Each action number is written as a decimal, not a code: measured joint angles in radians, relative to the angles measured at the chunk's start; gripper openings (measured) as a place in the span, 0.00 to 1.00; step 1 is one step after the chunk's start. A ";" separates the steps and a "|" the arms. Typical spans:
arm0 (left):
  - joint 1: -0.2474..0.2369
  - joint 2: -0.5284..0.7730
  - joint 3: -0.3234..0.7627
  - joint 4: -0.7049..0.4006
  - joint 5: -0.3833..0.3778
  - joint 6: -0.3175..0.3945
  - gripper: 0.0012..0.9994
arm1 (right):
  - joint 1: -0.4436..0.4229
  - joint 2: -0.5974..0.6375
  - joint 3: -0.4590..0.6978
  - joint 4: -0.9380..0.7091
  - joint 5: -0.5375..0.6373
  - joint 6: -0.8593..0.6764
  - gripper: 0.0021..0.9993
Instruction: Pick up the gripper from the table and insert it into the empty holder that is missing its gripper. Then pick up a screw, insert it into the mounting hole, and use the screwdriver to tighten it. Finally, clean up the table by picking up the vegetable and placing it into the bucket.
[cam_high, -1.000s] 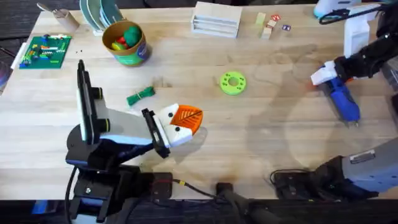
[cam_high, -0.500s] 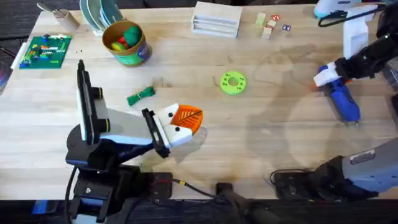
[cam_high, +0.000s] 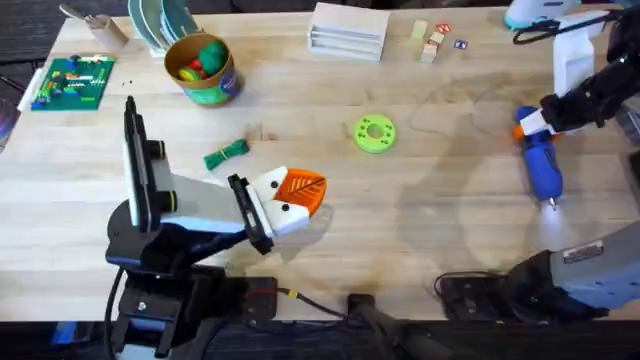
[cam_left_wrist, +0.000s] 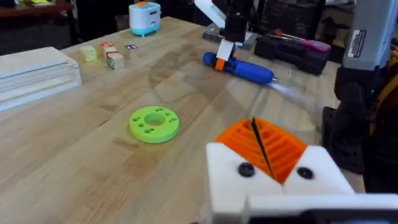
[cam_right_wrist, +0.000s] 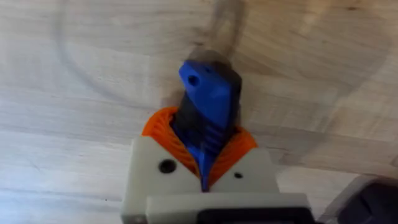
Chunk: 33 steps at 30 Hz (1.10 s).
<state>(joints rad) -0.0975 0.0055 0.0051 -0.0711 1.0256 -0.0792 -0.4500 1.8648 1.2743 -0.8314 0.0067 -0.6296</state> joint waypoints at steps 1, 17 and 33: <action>0.000 0.000 0.000 0.000 0.000 0.000 0.00 | 0.000 0.000 0.000 0.002 0.000 0.005 0.02; 0.000 0.000 0.000 0.000 0.000 0.000 0.00 | 0.000 -0.081 0.023 -0.022 0.061 0.048 0.02; 0.000 0.000 0.000 0.000 0.000 0.000 0.00 | 0.000 -0.493 0.060 0.123 -0.061 0.293 0.02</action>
<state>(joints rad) -0.0975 0.0055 0.0051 -0.0711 1.0256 -0.0792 -0.4500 1.3722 1.3339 -0.7089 -0.0548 -0.3370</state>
